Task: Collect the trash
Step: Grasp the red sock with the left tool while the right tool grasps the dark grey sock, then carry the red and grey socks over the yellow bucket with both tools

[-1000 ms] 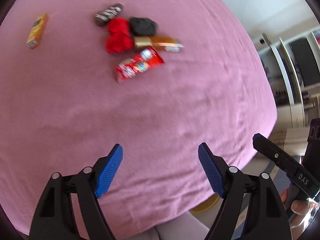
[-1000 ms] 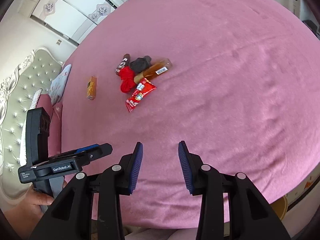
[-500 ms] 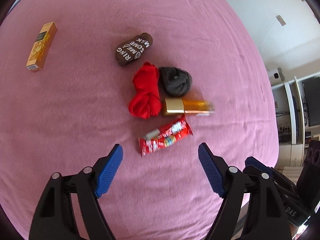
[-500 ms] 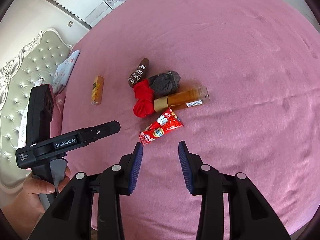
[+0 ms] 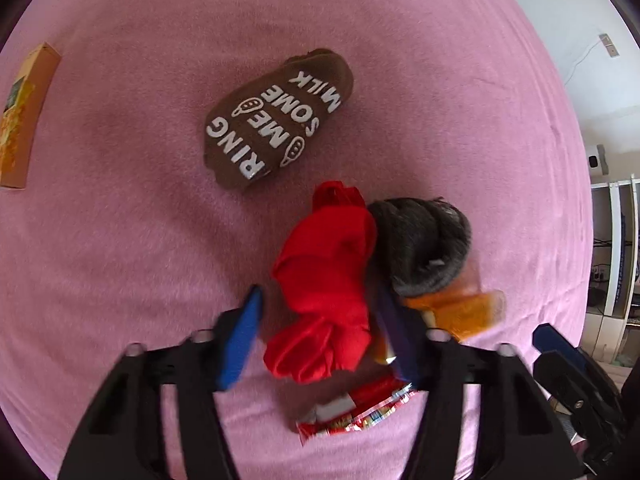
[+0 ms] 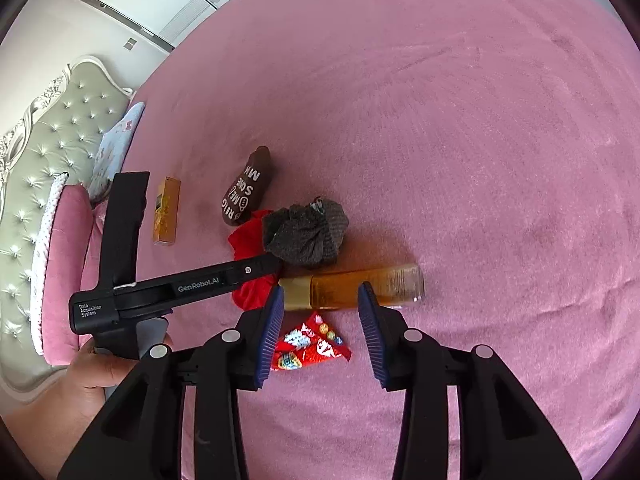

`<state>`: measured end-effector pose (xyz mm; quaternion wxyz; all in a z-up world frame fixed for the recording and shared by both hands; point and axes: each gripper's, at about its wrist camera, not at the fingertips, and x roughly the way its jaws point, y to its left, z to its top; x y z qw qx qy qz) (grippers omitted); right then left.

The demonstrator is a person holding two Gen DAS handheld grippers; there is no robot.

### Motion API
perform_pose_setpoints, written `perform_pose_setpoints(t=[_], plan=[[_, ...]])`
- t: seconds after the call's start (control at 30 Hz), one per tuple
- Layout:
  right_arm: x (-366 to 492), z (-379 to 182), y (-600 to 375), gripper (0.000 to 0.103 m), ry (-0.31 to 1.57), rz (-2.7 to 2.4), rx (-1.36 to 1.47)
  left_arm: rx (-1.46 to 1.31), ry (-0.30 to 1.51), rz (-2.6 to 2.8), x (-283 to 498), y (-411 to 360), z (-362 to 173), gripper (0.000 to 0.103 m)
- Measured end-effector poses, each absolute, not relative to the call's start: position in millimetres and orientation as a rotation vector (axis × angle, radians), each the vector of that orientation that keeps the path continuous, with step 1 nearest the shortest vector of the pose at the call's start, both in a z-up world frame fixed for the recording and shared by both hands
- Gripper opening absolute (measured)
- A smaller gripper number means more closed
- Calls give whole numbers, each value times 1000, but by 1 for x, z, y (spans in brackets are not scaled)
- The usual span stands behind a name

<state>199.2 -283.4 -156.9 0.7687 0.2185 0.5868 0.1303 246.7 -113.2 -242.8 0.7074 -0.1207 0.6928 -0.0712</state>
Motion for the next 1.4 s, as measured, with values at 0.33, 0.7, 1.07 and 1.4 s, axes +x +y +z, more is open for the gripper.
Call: perform_pose_setpoints(t=[0.33, 0.7, 1.07, 1.4], plan=[[236, -178, -268, 48, 1312, 294, 473, -385, 1517, -205, 242, -92, -242, 32], [259, -214, -242, 38, 1395, 297, 496, -459, 1494, -206, 234, -46, -234, 33], [198, -139, -259, 26, 1232, 328, 525, -520, 1438, -257, 197, -25, -185, 32], [71, -98, -295, 27, 1183, 197, 590, -408, 1459, -366, 92, -52, -142, 33]])
